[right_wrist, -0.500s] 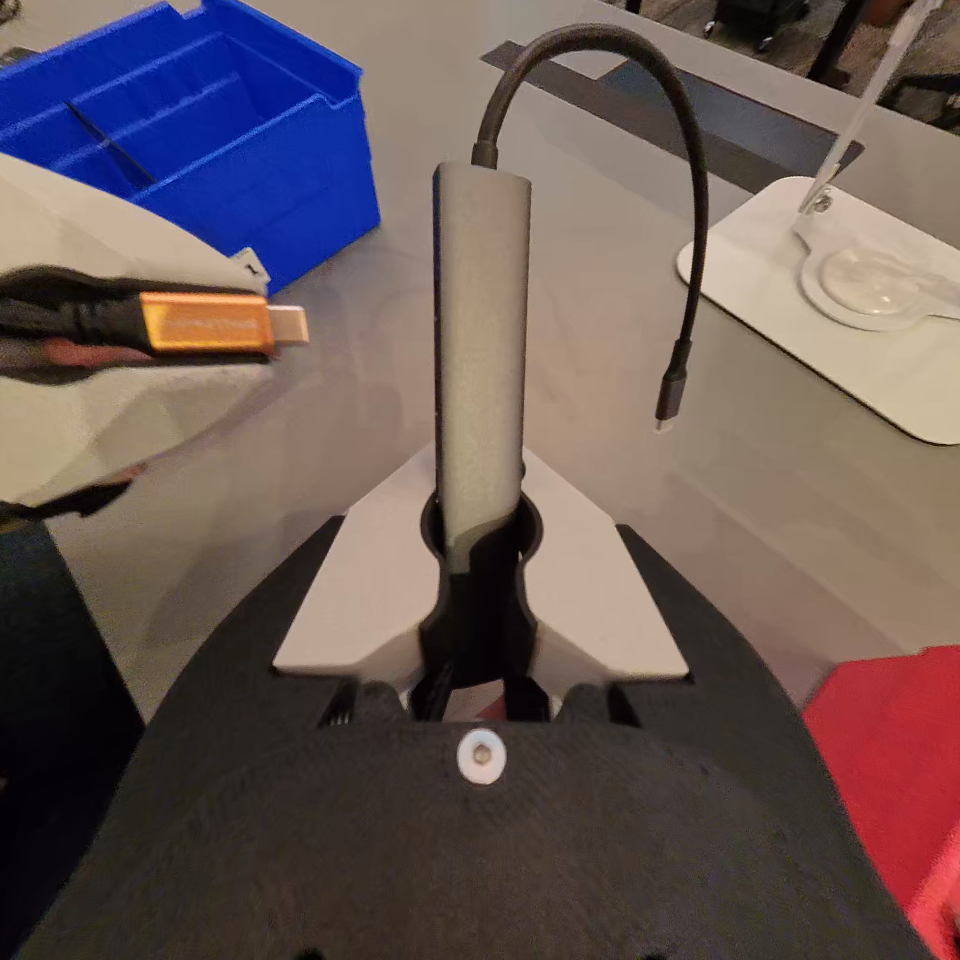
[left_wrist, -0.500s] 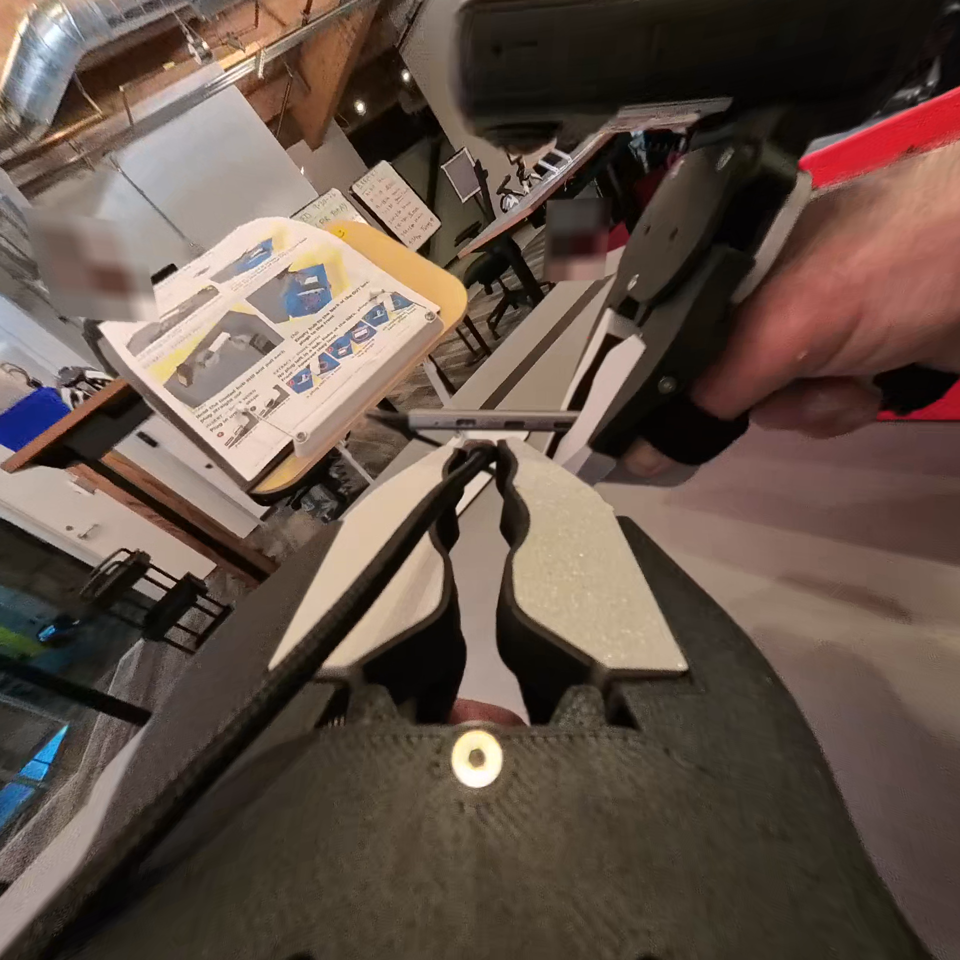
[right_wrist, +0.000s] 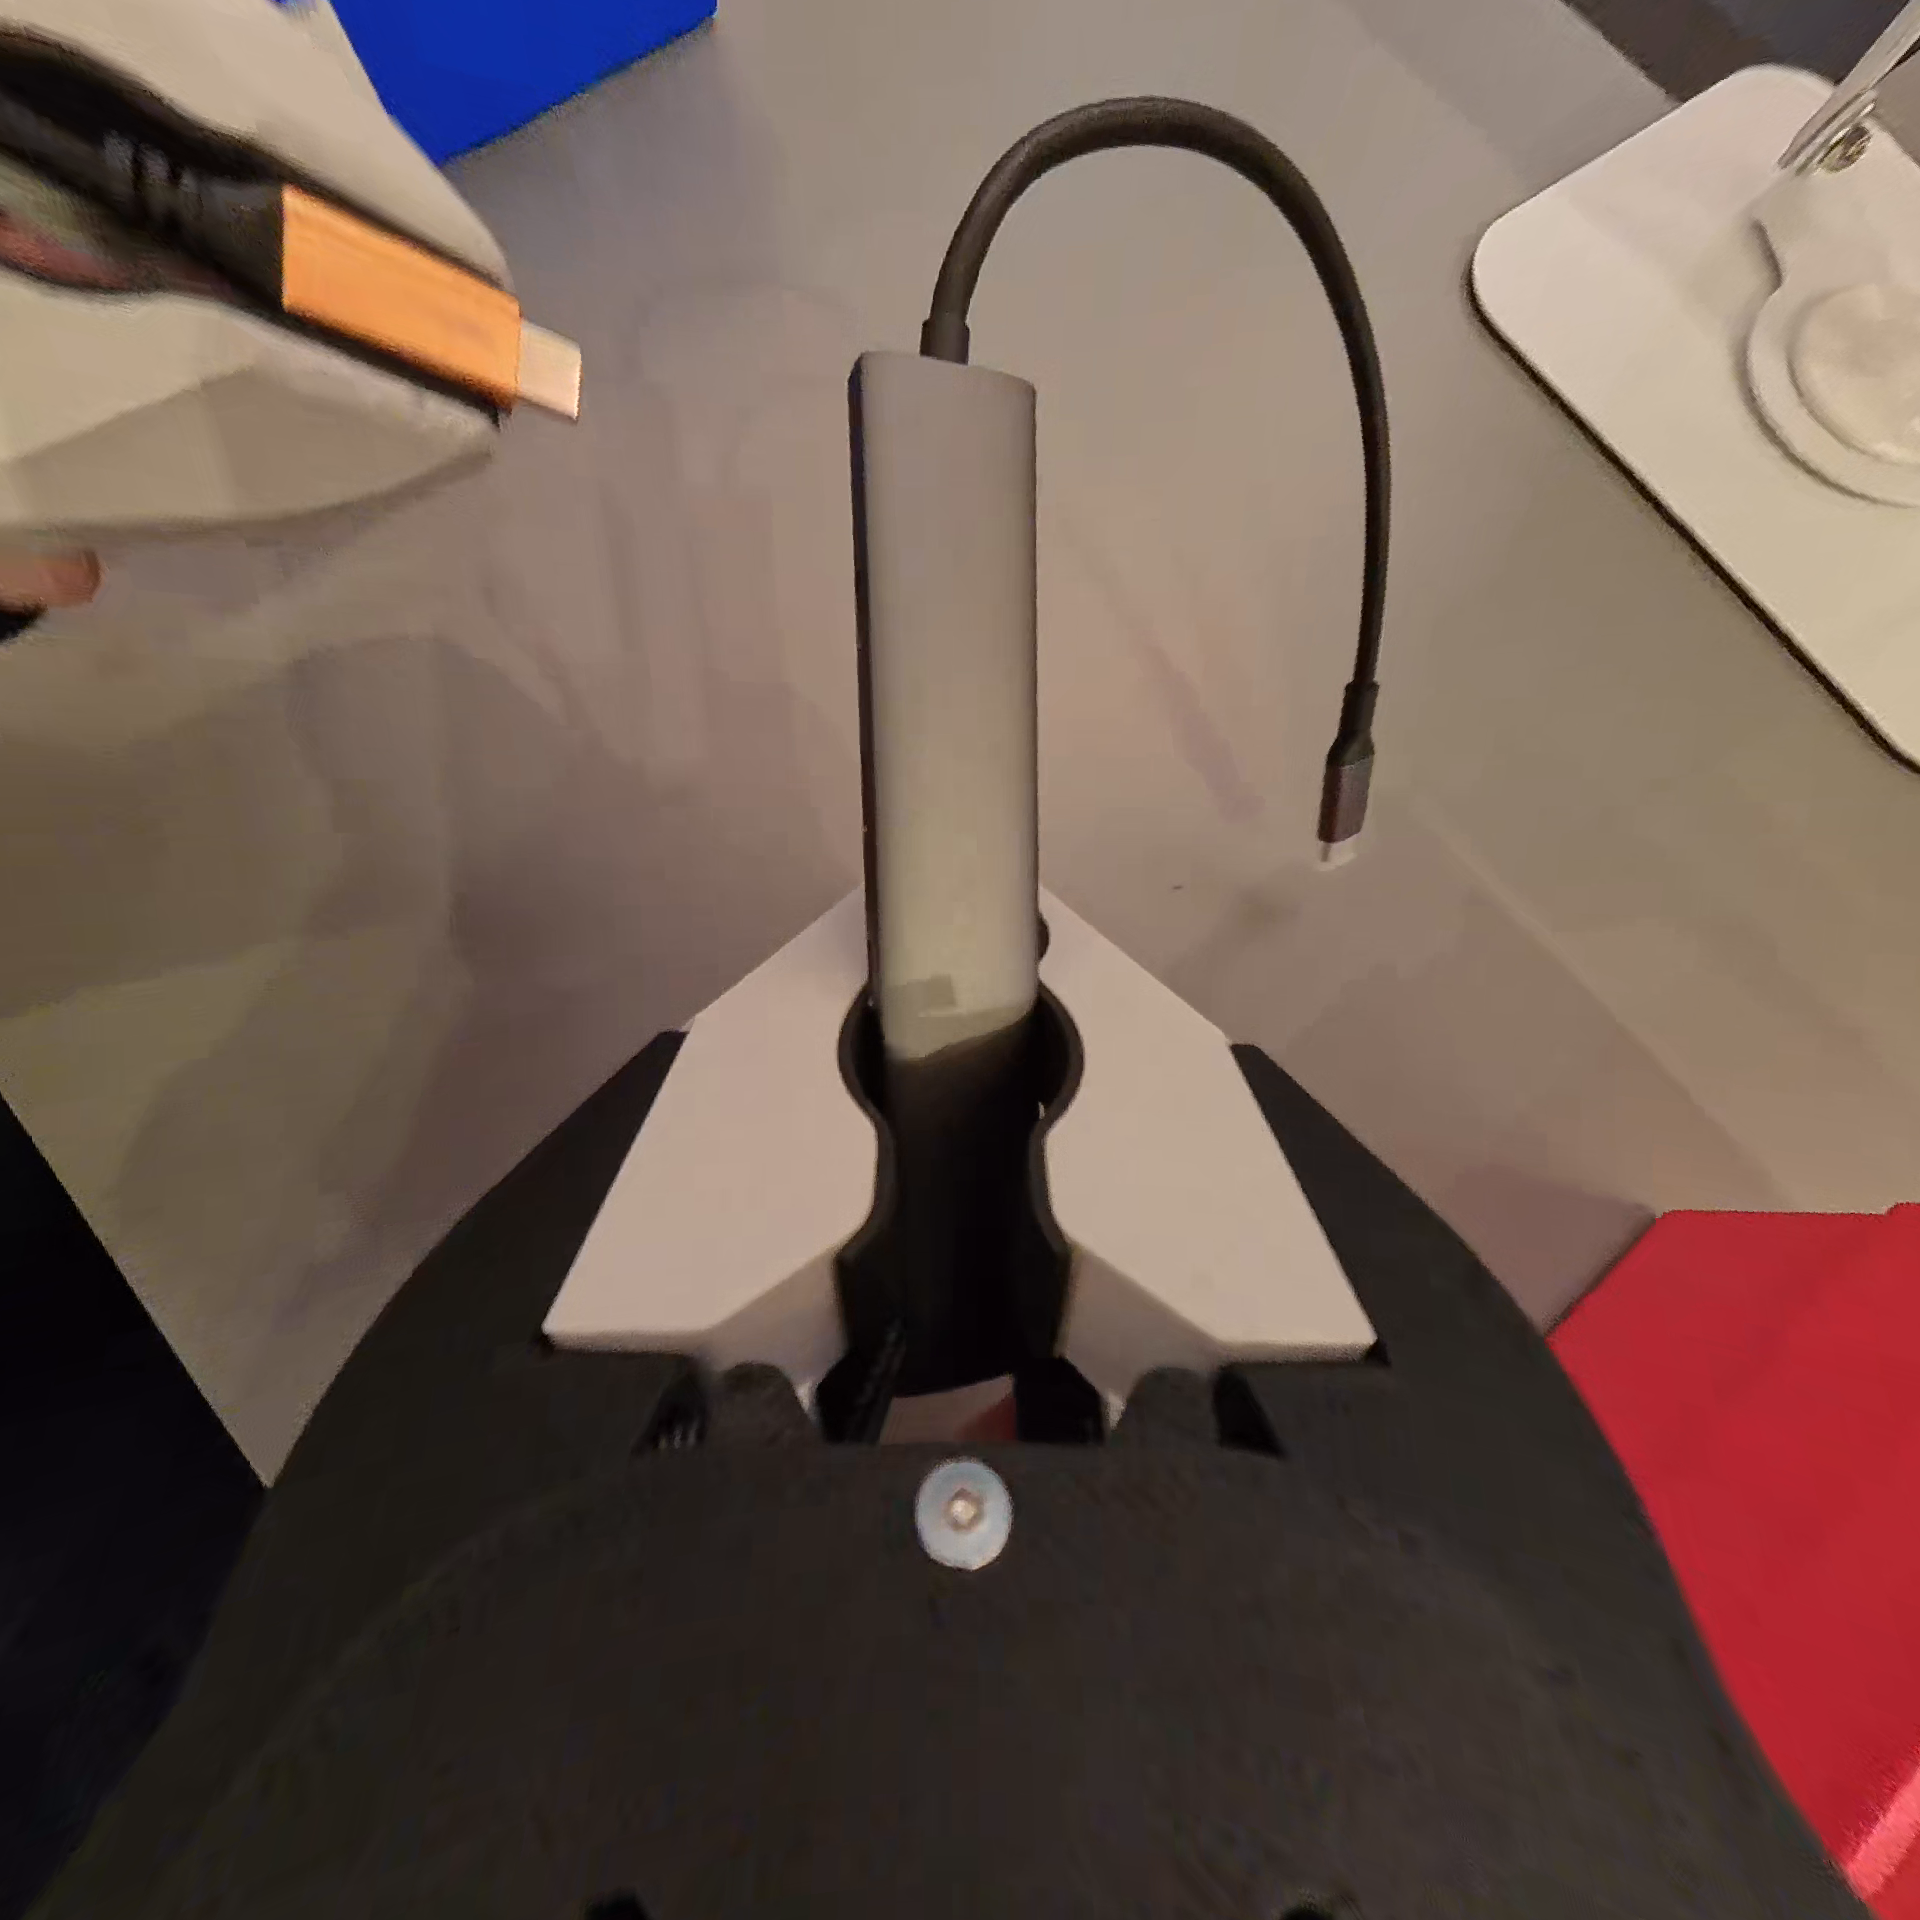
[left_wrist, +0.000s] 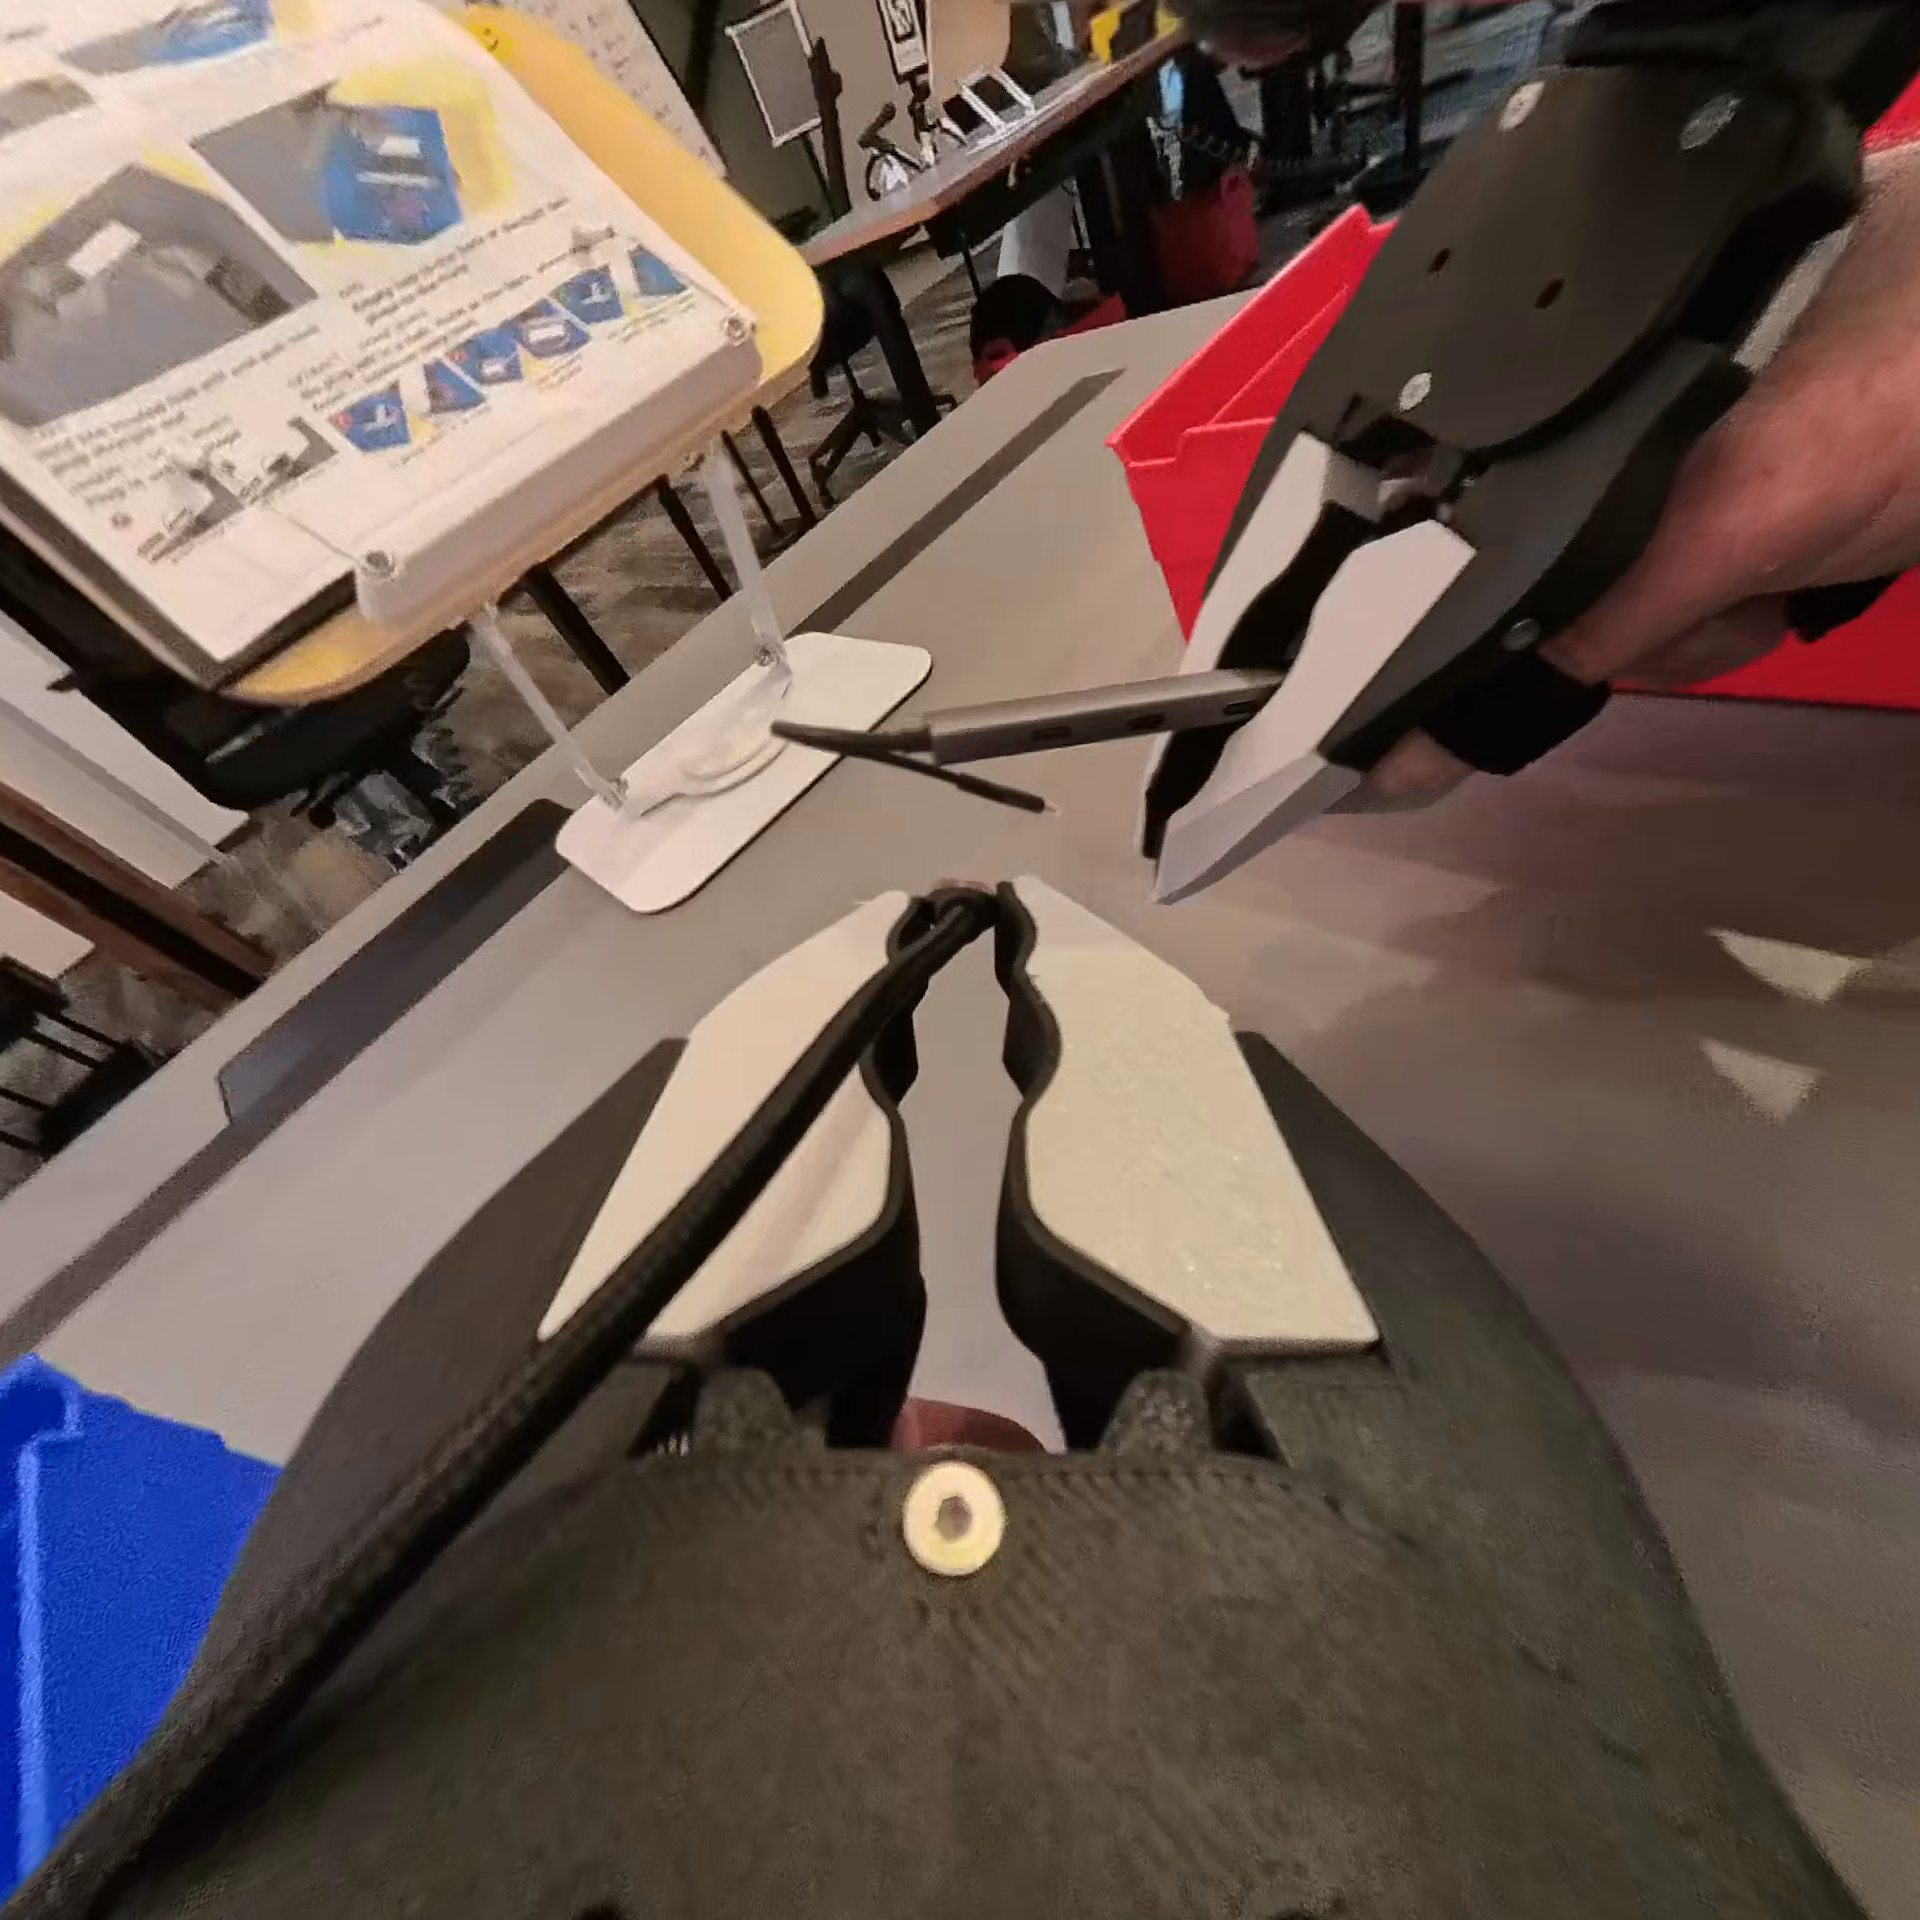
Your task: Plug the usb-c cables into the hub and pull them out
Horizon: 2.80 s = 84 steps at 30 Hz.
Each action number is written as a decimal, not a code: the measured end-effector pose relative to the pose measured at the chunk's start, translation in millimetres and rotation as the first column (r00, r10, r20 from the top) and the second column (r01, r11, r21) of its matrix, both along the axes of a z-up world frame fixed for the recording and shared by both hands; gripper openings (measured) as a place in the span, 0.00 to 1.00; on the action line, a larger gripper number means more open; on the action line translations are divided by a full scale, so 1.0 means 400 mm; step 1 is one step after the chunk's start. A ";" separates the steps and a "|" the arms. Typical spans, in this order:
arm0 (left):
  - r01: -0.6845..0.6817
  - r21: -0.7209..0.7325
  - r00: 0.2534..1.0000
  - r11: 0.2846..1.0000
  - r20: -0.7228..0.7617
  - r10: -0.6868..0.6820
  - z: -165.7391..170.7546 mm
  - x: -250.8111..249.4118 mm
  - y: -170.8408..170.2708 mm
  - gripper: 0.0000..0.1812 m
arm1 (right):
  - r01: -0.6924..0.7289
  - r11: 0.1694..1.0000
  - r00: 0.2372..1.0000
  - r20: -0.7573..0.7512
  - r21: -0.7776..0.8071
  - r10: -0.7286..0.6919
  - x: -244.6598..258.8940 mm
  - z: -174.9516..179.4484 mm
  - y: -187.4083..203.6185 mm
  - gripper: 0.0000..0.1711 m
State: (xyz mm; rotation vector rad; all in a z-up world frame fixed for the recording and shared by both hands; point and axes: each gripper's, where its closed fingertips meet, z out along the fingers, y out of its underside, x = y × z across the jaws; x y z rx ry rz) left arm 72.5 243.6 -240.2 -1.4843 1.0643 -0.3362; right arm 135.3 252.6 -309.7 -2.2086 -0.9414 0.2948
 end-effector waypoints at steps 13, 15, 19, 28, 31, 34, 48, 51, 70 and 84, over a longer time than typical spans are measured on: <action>-0.027 -0.135 1.000 0.991 0.011 0.029 -0.086 -0.036 0.018 0.06 | -0.070 0.997 0.993 0.102 0.033 0.067 0.012 0.010 -0.047 0.08; -0.023 -0.149 0.999 0.989 0.027 0.028 -0.093 -0.038 0.018 0.06 | -0.094 0.993 0.993 0.084 0.068 0.088 0.011 0.060 -0.049 0.08; -0.018 -0.174 0.999 0.985 0.037 0.024 -0.105 -0.038 0.015 0.06 | -0.124 0.984 0.992 0.053 0.130 0.118 0.023 0.181 -0.056 0.08; 0.013 -0.176 0.998 0.984 0.061 -0.002 -0.098 -0.041 0.003 0.06 | -0.181 0.941 0.952 0.293 0.286 0.094 0.340 0.382 -0.018 0.08; 0.006 -0.164 0.997 0.986 0.077 0.007 -0.092 -0.046 0.006 0.06 | -0.261 0.941 0.862 0.491 0.216 0.127 0.482 0.333 -0.014 0.08; 0.004 -0.166 0.997 0.986 0.070 0.008 -0.092 -0.042 0.005 0.06 | -0.318 0.945 0.751 0.628 0.072 0.204 0.592 0.245 -0.018 0.08; 0.027 -0.162 0.998 0.986 0.056 -0.018 -0.089 -0.014 -0.003 0.06 | -0.352 0.885 0.563 0.687 -0.304 0.460 0.713 -0.013 -0.021 0.20; 0.043 -0.161 0.998 0.986 0.048 -0.036 -0.090 -0.004 -0.008 0.06 | -0.313 0.880 0.573 0.668 -0.356 0.475 0.719 -0.009 -0.036 0.26; 0.284 -0.078 0.944 0.956 -0.153 -0.293 -0.116 0.111 -0.129 0.06 | -0.703 0.698 0.703 0.278 0.133 0.655 0.076 0.305 -0.096 0.23; 0.219 -0.118 0.955 0.969 -0.180 -0.238 -0.139 0.137 -0.132 0.07 | -0.772 0.614 0.636 0.182 0.166 0.750 -0.196 0.204 -0.225 0.12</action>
